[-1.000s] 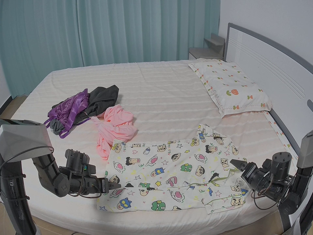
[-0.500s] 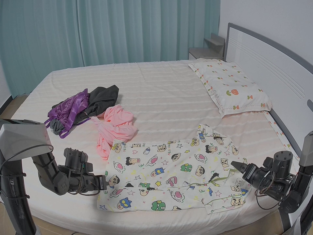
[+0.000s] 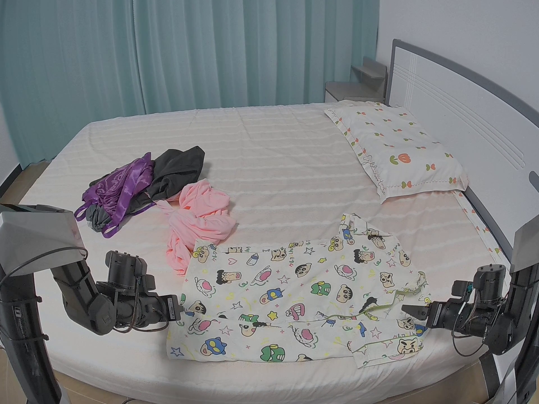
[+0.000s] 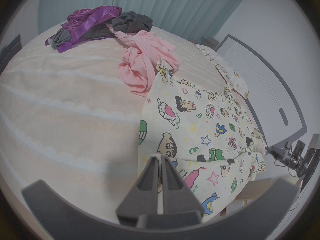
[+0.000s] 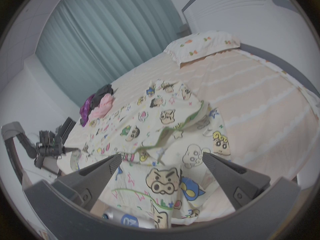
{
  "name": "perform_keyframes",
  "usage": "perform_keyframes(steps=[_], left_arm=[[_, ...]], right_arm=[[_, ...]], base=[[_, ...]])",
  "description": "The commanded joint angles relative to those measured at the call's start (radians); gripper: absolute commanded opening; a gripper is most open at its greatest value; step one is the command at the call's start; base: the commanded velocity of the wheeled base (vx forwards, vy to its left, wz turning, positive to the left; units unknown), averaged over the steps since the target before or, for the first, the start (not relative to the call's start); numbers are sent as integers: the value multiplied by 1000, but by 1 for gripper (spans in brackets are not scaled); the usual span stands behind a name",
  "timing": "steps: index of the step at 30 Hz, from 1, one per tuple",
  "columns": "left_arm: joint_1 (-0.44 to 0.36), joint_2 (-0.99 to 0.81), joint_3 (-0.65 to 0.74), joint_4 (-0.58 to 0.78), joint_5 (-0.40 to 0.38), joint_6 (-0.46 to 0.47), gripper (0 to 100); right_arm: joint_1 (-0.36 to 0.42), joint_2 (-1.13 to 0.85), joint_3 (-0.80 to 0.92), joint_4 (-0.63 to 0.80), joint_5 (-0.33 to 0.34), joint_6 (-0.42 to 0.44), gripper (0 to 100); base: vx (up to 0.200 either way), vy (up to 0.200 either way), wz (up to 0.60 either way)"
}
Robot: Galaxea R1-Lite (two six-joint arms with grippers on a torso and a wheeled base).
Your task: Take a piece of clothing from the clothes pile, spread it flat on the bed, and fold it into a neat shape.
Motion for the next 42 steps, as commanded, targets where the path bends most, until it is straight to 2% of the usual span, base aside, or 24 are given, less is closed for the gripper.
perform_keyframes(steps=[1,8,12,14,15,23,30,42], left_arm=[[1,-3,3,-4,0,-1,0],[1,1,9,-4,-1,-3,0],[1,3,8,-4,-9,-4,0],[-1,3,8,-4,-9,-10,0],[-2,3,8,-4,-9,-13,0],[-2,3,6,-4,-3,-26,0],[-2,6,0,-4,-1,-26,0],[-2,61,-22,-39,3,-24,0]], right_arm=[[-11,119,-6,-6,69,-47,100],[-5,164,-42,-11,98,-73,100],[-5,178,-74,-9,152,-71,100],[-1,197,-86,-6,154,-71,100],[4,205,-86,-8,155,-73,0],[-2,225,-75,-85,177,-68,0],[-45,181,-81,-85,178,-59,0],[-45,130,-132,-85,164,-44,0]], base=[[0,0,0],[0,0,0],[0,0,0],[0,0,0],[0,0,0],[0,0,0],[0,0,0],[0,0,0]])
